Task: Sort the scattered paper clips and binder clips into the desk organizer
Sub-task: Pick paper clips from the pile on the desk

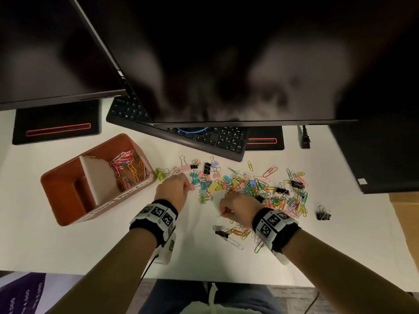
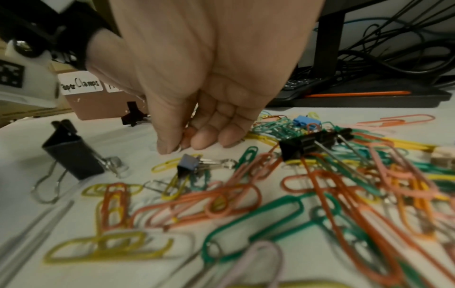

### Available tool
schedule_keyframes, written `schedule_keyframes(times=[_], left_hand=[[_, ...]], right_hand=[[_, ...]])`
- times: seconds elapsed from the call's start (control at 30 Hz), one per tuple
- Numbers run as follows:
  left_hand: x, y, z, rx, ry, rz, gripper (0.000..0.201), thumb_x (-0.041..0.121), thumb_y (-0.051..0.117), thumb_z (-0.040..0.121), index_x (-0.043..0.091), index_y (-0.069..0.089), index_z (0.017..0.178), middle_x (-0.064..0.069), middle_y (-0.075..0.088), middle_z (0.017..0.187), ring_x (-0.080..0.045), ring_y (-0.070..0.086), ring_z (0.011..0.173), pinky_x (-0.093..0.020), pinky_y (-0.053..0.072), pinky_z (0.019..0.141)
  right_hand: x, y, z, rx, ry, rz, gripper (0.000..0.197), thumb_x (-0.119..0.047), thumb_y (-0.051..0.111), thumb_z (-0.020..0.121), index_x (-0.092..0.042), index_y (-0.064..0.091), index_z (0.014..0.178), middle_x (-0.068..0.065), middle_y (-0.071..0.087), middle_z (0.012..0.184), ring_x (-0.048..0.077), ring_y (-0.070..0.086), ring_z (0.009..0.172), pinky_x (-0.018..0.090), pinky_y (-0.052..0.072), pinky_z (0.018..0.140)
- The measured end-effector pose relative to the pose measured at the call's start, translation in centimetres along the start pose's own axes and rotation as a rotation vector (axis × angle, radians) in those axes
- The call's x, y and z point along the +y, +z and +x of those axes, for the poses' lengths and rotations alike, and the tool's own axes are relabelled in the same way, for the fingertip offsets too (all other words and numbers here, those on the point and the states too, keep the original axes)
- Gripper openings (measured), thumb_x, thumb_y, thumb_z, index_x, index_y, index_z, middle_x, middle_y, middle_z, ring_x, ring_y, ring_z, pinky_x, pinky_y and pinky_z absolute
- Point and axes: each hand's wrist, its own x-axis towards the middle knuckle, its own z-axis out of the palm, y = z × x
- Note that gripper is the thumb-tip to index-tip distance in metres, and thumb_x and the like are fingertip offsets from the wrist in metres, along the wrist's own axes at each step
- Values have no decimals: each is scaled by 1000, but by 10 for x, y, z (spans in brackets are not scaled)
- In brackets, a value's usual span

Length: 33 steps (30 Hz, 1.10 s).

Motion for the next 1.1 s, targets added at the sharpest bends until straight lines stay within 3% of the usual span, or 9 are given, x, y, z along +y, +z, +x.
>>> schedule_keyframes(times=[0.1,0.23,0.37,0.47,0.6,0.77,0.9,1.0,1.1], left_hand=[[4,-1,-10,-160,263,-52,23,20,57,88,23,55,111,3,63,88,-14,56,77,-32,51,77],[10,6,-16,-270,391,211,39,27,54,88,35,47,126,4,63,98,-16,57,91,-32,45,85],[0,11,-18,-201,320,250,16,29,51,89,26,57,104,6,63,99,-18,57,96,-34,41,86],[-9,8,-25,-139,265,149,8,28,54,89,23,58,94,5,64,94,-17,57,87,-34,43,85],[-19,2,-32,5,205,-62,7,21,63,84,19,61,91,3,64,85,-18,58,79,-40,49,81],[-15,-1,-33,144,196,-54,31,19,62,84,23,57,115,2,67,87,-21,60,82,-37,49,79],[-7,14,-32,102,370,76,15,19,63,83,20,65,98,1,69,88,-23,62,83,-38,50,76],[-1,25,-25,2,293,129,28,23,57,87,20,58,115,-2,68,99,-22,61,95,-35,49,86],[3,28,-16,-13,236,173,26,26,56,89,18,57,114,-1,67,101,-21,60,96,-33,49,86]], right_hand=[[4,-3,0,98,-12,50,13,-14,59,87,-14,62,99,3,65,95,19,57,85,37,51,81],[0,-6,6,136,-16,62,46,-12,57,88,-27,48,131,5,63,104,21,58,92,33,49,82],[-2,-6,14,137,53,8,55,-11,51,92,-24,32,142,11,57,126,28,54,112,36,46,93],[4,-4,11,183,117,32,55,-13,47,93,-22,27,144,11,56,123,29,55,109,36,47,88],[10,0,0,230,117,56,54,-13,49,92,-20,31,143,10,54,129,29,54,113,37,47,93],[16,5,-11,282,124,131,43,-10,57,89,-18,51,130,8,61,112,25,59,98,38,50,88],[15,3,-17,231,63,122,26,-13,57,89,-13,61,115,8,61,106,25,58,90,37,50,83],[13,-1,-25,139,34,99,25,-16,57,89,-16,62,114,3,62,110,20,58,94,27,47,84],[13,-1,-33,75,6,42,16,-19,60,88,-18,64,103,1,64,100,17,59,88,33,53,82]])
